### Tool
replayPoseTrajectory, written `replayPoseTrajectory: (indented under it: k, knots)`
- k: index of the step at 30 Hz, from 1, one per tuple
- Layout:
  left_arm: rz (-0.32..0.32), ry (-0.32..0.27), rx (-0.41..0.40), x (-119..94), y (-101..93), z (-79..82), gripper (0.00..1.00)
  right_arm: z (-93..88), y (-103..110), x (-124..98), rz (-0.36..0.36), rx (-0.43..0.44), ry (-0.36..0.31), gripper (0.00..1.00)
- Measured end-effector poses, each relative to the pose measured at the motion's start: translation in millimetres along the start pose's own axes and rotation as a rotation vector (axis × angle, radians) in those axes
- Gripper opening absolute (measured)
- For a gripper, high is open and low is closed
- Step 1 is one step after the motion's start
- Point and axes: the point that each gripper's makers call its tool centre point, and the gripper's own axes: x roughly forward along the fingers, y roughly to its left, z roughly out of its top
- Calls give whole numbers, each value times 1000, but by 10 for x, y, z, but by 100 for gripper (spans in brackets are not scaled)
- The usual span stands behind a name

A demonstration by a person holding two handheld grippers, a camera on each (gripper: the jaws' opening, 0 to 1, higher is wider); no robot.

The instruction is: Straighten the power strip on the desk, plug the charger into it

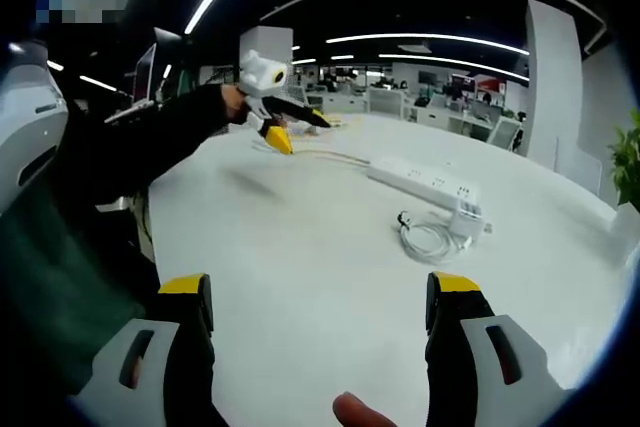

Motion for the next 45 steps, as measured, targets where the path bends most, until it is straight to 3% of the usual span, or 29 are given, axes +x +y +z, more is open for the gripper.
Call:
replayPoseTrajectory:
  k: [12, 23, 30, 40, 45]
  knots:
    - [31, -45, -52, -173, -6, -107, 99, -38, -19, 7, -3, 5, 6, 89]
    - [73, -34, -47, -239, -53, -216, 99, -118, -251, -20, -93, 17, 45, 95]
    - [70, -49, -43, -279, -101, -206, 99, -166, -359, -65, -128, 29, 64, 99]
    - [90, -68, -44, -383, -109, -184, 99, -133, -344, -39, -113, 9, 70, 99]
    - [146, -66, -24, -427, -40, -200, 99, -163, -427, -53, -134, 2, 90, 99]
